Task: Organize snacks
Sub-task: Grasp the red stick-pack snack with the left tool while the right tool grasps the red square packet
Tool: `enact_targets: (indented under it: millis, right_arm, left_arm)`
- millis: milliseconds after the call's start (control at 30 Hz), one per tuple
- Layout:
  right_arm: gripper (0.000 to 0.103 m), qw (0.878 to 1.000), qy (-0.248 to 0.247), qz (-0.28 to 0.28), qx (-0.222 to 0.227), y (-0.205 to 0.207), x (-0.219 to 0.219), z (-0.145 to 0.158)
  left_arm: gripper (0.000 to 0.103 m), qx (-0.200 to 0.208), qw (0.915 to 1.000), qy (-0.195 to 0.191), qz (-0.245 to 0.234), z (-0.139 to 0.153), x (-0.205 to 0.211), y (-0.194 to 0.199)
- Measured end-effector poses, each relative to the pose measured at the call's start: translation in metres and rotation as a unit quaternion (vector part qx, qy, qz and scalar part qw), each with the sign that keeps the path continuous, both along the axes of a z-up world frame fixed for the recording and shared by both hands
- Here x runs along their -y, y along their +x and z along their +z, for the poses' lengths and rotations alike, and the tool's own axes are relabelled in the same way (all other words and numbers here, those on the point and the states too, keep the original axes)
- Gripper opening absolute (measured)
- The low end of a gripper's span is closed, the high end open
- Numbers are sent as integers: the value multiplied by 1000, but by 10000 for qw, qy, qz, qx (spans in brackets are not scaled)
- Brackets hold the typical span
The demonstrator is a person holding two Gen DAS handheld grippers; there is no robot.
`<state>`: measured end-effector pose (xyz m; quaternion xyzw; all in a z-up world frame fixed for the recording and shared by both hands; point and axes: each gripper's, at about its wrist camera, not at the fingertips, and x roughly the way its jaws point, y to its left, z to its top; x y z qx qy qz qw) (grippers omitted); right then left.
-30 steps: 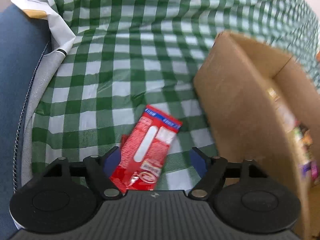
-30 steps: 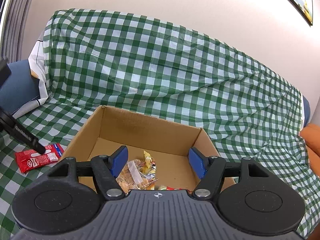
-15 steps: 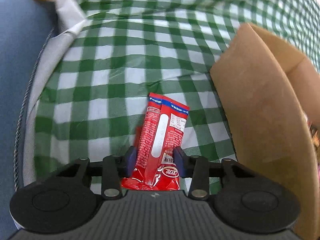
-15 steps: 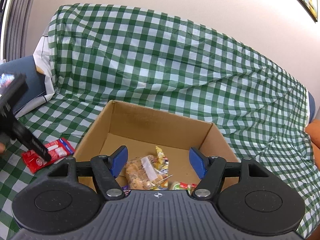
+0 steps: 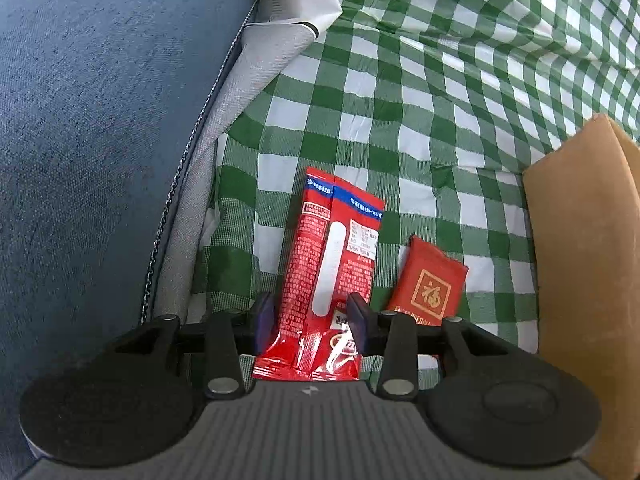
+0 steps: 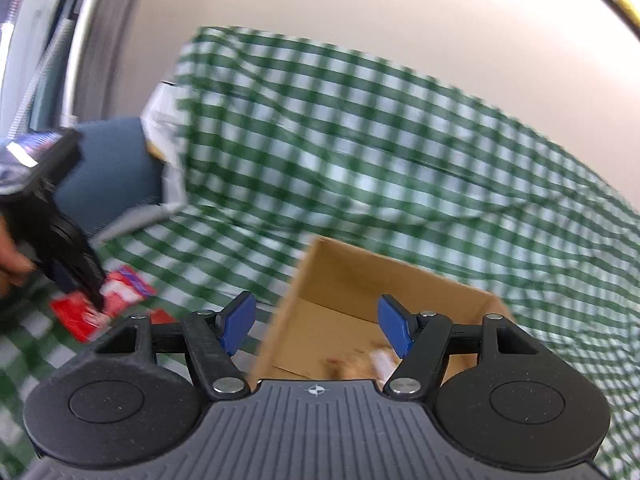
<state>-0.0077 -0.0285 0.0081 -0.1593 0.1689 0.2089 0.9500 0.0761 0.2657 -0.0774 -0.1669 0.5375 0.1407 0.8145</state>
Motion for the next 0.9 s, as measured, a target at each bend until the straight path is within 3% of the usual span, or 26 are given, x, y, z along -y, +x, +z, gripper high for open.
enact_targets:
  millis: [100,167,233,333,400,533,700,767,900]
  right_arm:
    - [61,9980,322,282,-469,6,-24,7]
    - [44,9940,565,358,-861,11,-43,8]
    - [37,9881,768,342,-1287,19,-64,3]
    - [37,9819,696,156,-1755,33,-100,-17]
    - [39,9763,552,-83,-2093,46,-118,-35]
    - [54,9567,581,-456,-2814,77,-145,-70]
    - [67,9503,472,-618,-3014,100,-171,-94]
    - [76,9475,412,-575,-3120,105,-178,-101]
    - [75,9551,-18,-530,-2915,103,-187,-109]
  left_arm:
    - [42,-37,9999,-103,119,-2,-4,0]
    - [35,-65,9995,-185,254,-3,-10,0]
    - [34,-71,9986,-330,411,-5,-14,-2]
    - [34,-51,9971,-503,572,-6,-19,-2]
    - [37,-7,9962,-596,640,-5,-21,-3]
    - [40,28,9957,-669,648,-2,-22,-5]
    - [38,5,9959,-589,691,-3,-23,-5]
    - [42,14,9956,-680,648,-4,-22,-3]
    - [42,11,9954,-684,674,-5,-22,0]
